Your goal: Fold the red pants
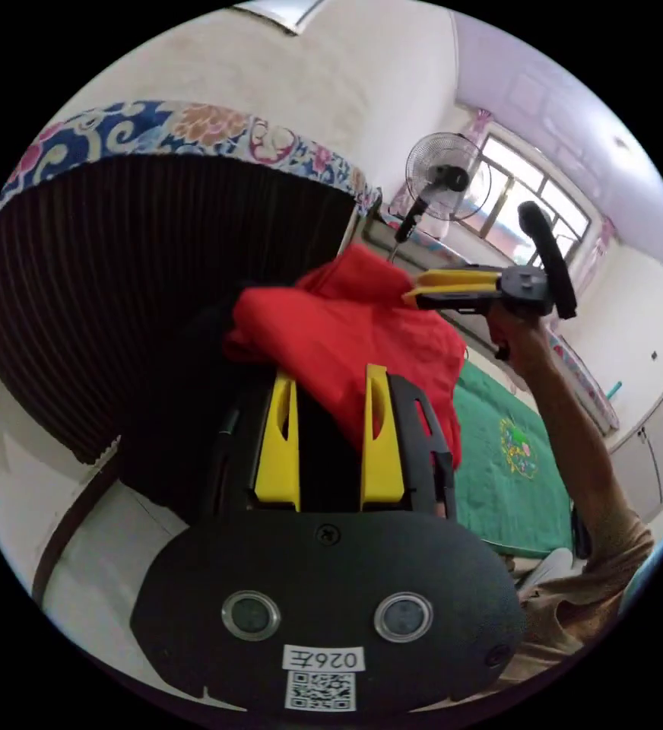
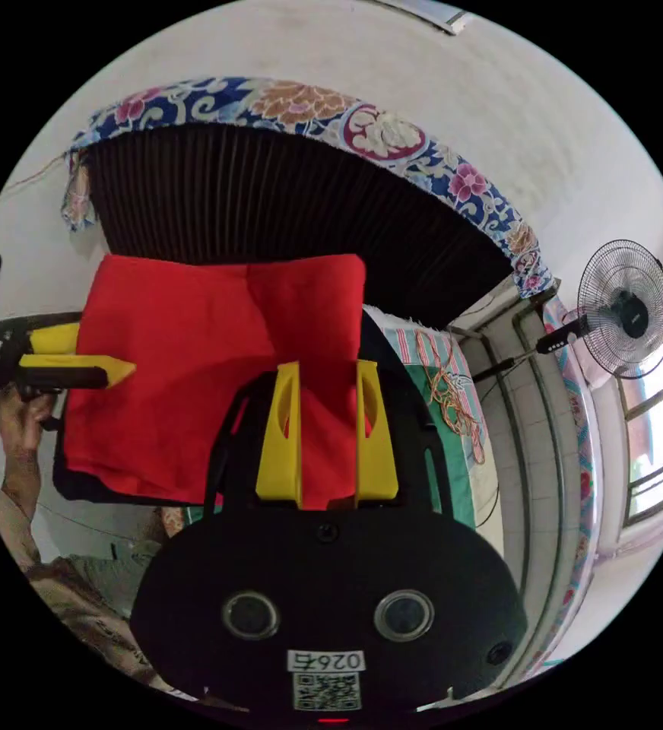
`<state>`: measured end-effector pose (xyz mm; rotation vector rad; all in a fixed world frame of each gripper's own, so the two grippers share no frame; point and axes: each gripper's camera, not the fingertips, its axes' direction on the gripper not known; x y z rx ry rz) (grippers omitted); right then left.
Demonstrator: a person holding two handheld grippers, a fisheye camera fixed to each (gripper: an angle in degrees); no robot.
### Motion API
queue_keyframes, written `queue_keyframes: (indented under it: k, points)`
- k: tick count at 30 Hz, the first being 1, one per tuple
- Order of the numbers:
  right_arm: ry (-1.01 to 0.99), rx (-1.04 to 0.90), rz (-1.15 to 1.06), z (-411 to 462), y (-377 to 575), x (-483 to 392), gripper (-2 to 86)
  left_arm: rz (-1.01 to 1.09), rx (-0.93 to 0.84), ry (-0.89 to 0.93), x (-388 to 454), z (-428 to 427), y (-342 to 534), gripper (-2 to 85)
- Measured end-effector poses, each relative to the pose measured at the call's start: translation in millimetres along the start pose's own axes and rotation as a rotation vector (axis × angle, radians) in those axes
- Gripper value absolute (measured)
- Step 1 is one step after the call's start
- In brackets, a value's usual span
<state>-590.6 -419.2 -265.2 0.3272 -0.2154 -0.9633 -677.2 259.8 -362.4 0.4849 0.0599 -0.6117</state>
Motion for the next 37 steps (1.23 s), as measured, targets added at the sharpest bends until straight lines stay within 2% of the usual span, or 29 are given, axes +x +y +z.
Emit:
queue_keyframes:
  k: [3, 5, 7, 9, 11, 14, 17, 19, 21, 24, 28, 30, 33, 37]
  points:
    - [-0.003, 0.154, 0.031, -19.4, 27.9, -15.7, 3.6, 0.174, 0.281, 0.075, 25.5, -52.9, 27.7, 5.9]
    - [0.057, 0.264, 0.112, -33.0, 47.5, -15.7, 1.6, 0.32, 0.308, 0.084, 57.1, -57.2, 28.6, 1.0]
    - [0.031, 0.319, 0.165, -36.1, 65.2, -9.7, -0.6, 0.473, 0.237, 0.044, 92.8, -40.8, 25.1, -0.2]
    - [-0.035, 0.226, 0.143, -16.6, 71.7, -7.7, -1.0, 0.589, -0.044, -0.166, 126.2, 13.8, 22.0, -0.7]
    - [-0.106, 0.175, 0.137, 1.1, 83.8, -6.1, -1.2, 0.643, -0.203, -0.289, 136.4, 51.1, 29.2, -0.7]
    - [-0.209, 0.235, 0.261, -24.2, 112.9, 10.0, -1.1, 0.583, -0.173, -0.269, 158.6, 29.8, 32.2, -0.7]
    - [-0.148, 0.324, 0.274, -74.9, 158.7, 8.9, -1.0, 0.6, 0.028, -0.281, 201.1, -16.9, 49.0, -0.6]
    - [-0.056, 0.384, 0.255, -120.5, 212.4, 0.3, -0.9, 0.613, 0.17, -0.191, 233.9, -45.6, 62.9, -0.5]
    - [0.006, 0.387, 0.25, -151.2, 258.8, -5.4, -1.0, 0.648, 0.317, -0.018, 283.6, -67.1, 82.2, 0.2]
    - [0.117, 0.317, 0.268, -199.1, 349.8, -14.3, -1.1, 0.726, 0.377, 0.211, 361.1, -57.0, 102.8, 6.2]
    - [0.371, 0.132, 0.351, -259.8, 495.6, -30.5, -1.3, 0.868, 0.226, 0.528, 478.7, -1.5, 124.8, 7.6]
    - [0.453, 0.04, 0.437, -283.1, 560.9, -30.9, -1.3, 0.971, 0.077, 0.714, 571.5, 46.0, 150.1, 0.6]
    - [0.516, -0.062, 0.623, -327.8, 670.6, -25.5, -1.4, 1.054, -0.099, 0.9, 692.2, 101.2, 188.5, -0.3]
    - [0.588, -0.094, 0.883, -402.0, 814.5, -20.4, -1.4, 1.129, -0.211, 1.03, 839.2, 148.4, 235.9, -0.4]
